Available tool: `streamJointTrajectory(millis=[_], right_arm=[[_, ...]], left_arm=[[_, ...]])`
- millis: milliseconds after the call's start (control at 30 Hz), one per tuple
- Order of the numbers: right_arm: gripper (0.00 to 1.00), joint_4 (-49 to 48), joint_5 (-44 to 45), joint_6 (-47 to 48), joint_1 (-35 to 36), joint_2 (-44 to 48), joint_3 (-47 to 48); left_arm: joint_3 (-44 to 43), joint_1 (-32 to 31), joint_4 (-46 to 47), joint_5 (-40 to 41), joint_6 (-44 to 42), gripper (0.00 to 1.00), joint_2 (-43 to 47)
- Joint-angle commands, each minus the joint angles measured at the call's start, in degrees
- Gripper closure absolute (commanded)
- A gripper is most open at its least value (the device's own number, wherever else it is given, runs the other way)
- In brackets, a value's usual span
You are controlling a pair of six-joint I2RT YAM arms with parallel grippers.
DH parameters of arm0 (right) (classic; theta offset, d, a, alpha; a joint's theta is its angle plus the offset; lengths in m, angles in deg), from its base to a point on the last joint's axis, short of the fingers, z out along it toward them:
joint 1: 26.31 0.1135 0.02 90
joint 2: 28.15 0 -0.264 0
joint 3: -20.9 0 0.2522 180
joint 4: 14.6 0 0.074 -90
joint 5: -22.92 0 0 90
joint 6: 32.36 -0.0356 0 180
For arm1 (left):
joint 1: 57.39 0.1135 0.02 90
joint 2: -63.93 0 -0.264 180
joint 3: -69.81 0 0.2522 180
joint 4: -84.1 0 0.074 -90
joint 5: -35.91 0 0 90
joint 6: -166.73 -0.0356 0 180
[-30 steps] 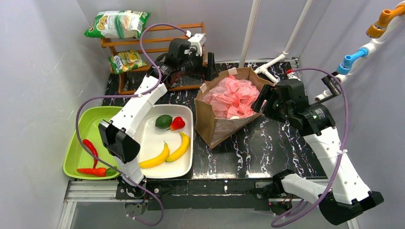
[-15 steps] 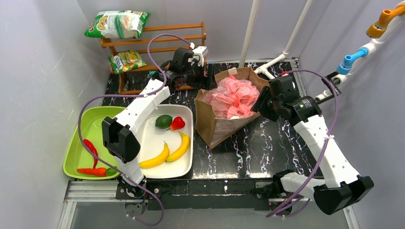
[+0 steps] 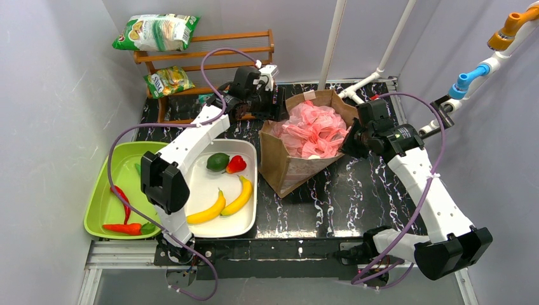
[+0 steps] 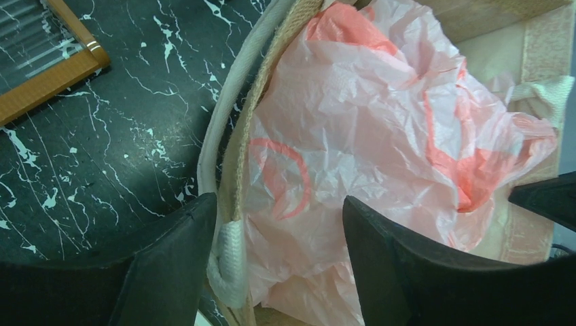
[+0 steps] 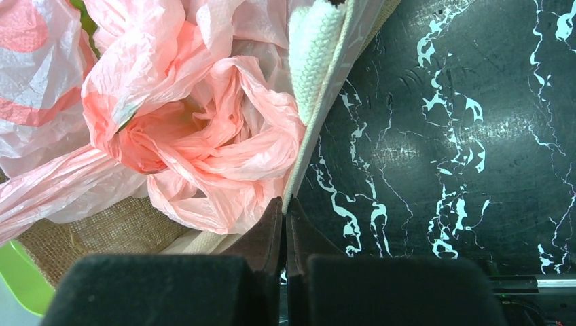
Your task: Place the food into the grocery bag and tie it
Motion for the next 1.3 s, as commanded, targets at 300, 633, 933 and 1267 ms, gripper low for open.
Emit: streamJointTrajectory(millis=[300,633,933,1267], right_arm=[[0.99,-1.3,1.8,4.2,-0.6,1.8,-0.6],[0.99,-4.3,-1.2,6.8,-0.8,3.7,-2.4],[0.99,-10.6,-3.6,10.4,-0.8,1.8,2.4],[0.99,-17.1,-5.6,18.0,-0.8,-0.3,5.4]], left_arm=[[0.0,0.4,0.2,0.0,0.2,0.58,-0.9],[-2.4,0.8,0.1,0.6,-0.5,0.97,-3.7],[1.5,0.7,0.5,-4.3,4.3,1.00,2.8],[8.2,-5.9,0.0,-7.3,12.1,1.00,11.0]])
